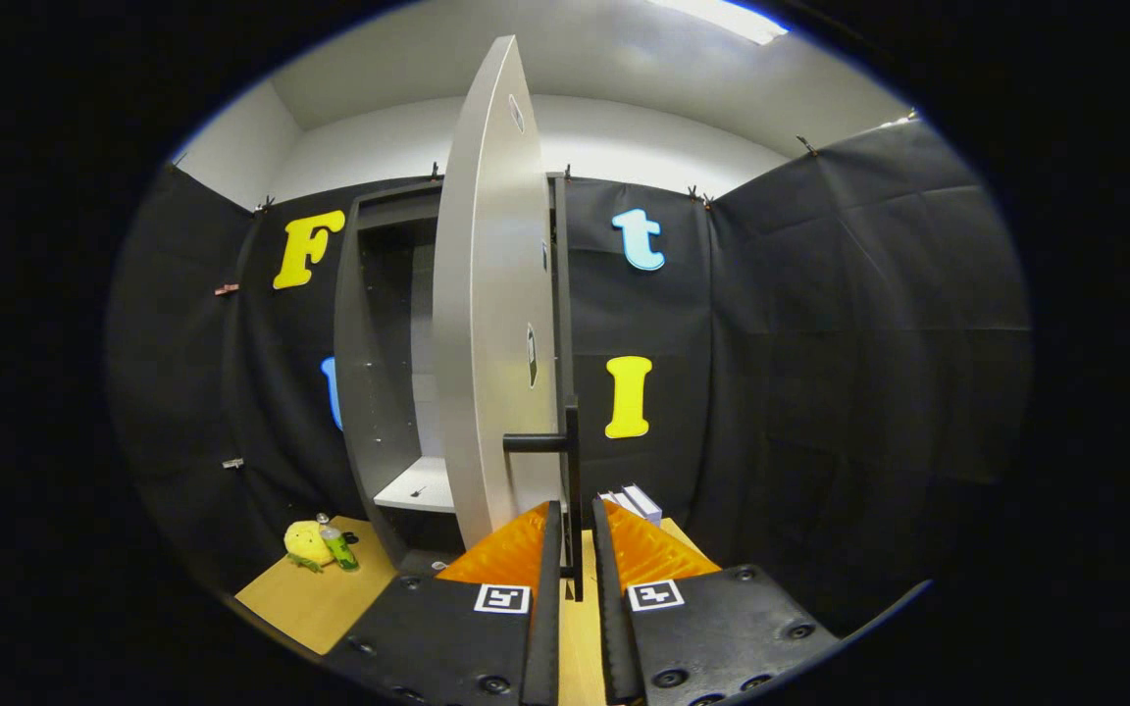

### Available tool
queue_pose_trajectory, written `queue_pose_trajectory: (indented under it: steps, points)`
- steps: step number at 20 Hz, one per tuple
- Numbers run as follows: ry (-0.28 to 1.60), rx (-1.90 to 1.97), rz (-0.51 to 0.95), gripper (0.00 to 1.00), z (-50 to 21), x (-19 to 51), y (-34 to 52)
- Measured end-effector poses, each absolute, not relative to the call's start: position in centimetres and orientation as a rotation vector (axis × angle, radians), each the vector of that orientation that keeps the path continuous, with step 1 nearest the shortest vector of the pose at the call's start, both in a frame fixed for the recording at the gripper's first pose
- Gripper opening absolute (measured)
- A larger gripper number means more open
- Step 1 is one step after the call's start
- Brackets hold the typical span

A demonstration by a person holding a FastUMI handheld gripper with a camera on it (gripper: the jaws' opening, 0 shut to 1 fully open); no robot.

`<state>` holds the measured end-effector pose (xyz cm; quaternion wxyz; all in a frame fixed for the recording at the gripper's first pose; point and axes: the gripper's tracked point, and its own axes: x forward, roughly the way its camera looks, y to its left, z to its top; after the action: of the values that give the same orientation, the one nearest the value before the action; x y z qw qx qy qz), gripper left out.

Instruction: Open the shoe cabinet door, grab the shoes and put them into the shoe cabinet, then close the shoe cabinet door.

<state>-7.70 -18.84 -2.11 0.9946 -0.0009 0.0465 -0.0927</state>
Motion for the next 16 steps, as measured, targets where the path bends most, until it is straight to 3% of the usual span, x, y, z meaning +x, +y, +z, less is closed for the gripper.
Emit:
queue_pose_trajectory:
  steps: [16]
  points:
    - [0.007,0.016,-0.188,0.22,1.0,-9.3,-20.5]
